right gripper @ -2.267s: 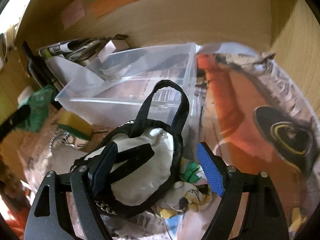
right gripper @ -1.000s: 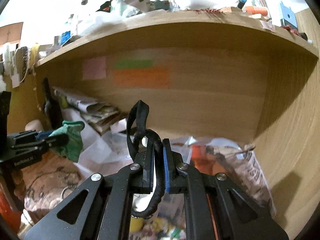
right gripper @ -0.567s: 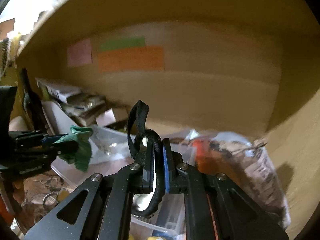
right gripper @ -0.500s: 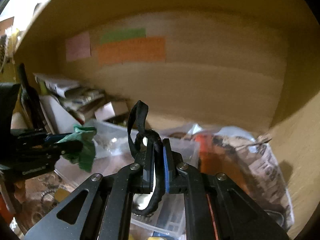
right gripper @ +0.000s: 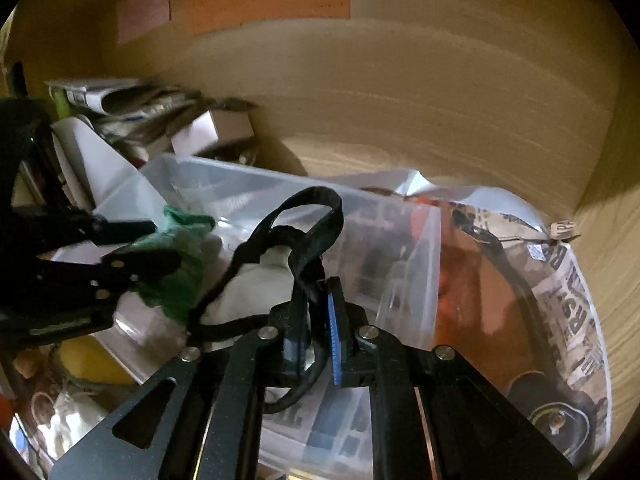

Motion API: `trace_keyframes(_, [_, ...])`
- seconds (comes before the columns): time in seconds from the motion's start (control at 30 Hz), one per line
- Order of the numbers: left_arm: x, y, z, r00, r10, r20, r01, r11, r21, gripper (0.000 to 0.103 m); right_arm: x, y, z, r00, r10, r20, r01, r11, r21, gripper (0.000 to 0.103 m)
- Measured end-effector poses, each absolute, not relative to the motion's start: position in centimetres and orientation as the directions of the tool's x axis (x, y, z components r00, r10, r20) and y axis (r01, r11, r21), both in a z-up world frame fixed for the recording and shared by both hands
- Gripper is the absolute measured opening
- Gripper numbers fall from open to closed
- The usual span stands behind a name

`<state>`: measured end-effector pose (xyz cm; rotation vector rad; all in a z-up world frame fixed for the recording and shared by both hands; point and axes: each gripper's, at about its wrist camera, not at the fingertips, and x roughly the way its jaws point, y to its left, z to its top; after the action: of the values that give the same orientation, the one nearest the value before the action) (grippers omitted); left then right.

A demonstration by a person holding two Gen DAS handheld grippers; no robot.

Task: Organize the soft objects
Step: 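Open both tools to drop the cloth and mask into the box, then grasp the yellow-green sponge with the left tool while the right tool grasps the yellow felt ball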

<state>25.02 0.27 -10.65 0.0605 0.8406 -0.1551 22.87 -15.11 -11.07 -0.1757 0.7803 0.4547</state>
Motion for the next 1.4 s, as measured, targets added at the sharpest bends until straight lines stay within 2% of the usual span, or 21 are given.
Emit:
trace_keyframes(0.07, [24.5,0.4,-10.1,0.673,-0.111,-0.732,0.158,0.987,-0.005,0.06,22.7,-15.0,-10.9,0.624,0.322,-0.712,-0.457,0.889,0.001,0.026])
trace_keyframes(0.13, [23.6,0.3,-9.0,0.699,-0.093,-0.709,0.143,0.99,0.011,0.066,22.3,-15.1,-10.3,0.648,0.317,-0.693,-0.452,0.892,-0.014,0.051])
trace_keyframes(0.23, [22.1,0.4,-7.7,0.739,-0.075,-0.669,0.122,0.992,0.024,0.081,21.4,-15.4,-9.1,0.693,0.316,-0.648,-0.44,0.898,-0.033,0.073])
trace_keyframes(0.3, [20.9,0.4,-6.8,0.766,-0.067,-0.639,0.109,0.994,0.027,0.087,20.5,-15.8,-7.8,0.725,0.324,-0.608,-0.432,0.901,-0.035,0.081])
trace_keyframes(0.5, [17.6,1.2,-4.4,0.807,-0.094,-0.583,0.107,0.994,-0.013,0.096,17.8,-17.1,-5.1,0.761,0.356,-0.543,-0.435,0.9,-0.019,0.083])
trace_keyframes(0.57, [16.8,1.4,-4.1,0.816,-0.099,-0.569,0.104,0.994,-0.023,0.099,17.1,-17.3,-4.8,0.763,0.367,-0.532,-0.44,0.898,-0.013,0.087])
trace_keyframes(0.63, [15.9,1.5,-4.0,0.823,-0.103,-0.558,0.104,0.994,-0.031,0.1,16.0,-17.8,-4.5,0.769,0.377,-0.516,-0.445,0.896,-0.007,0.095])
trace_keyframes(0.77, [14.6,1.4,-4.6,0.816,-0.108,-0.568,0.105,0.994,-0.039,0.1,14.2,-18.2,-4.6,0.776,0.384,-0.501,-0.451,0.893,-0.015,0.095])
trace_keyframes(0.97, [13.7,1.5,-6.8,0.78,-0.112,-0.616,0.089,0.994,-0.069,0.1,12.5,-18.4,-5.9,0.745,0.395,-0.538,-0.469,0.883,-0.001,0.095])
trace_keyframes(1.23, [13.3,1.4,-10.4,0.736,-0.115,-0.667,0.077,0.993,-0.087,0.1,12.2,-17.7,-9.7,0.654,0.401,-0.642,-0.499,0.866,0.032,0.094])
trace_keyframes(1.3, [13.3,1.4,-11.0,0.727,-0.128,-0.674,0.075,0.991,-0.108,0.095,12.3,-17.4,-10.6,0.623,0.411,-0.666,-0.512,0.858,0.05,0.092])
trace_keyframes(1.37, [13.4,1.2,-11.5,0.712,-0.141,-0.688,0.081,0.99,-0.119,0.081,12.3,-17.2,-11.4,0.598,0.415,-0.686,-0.521,0.851,0.06,0.084])
trace_keyframes(1.4, [13.5,1.1,-11.7,0.707,-0.148,-0.692,0.087,0.989,-0.124,0.079,12.4,-17.0,-11.7,0.582,0.418,-0.697,-0.528,0.847,0.067,0.077])
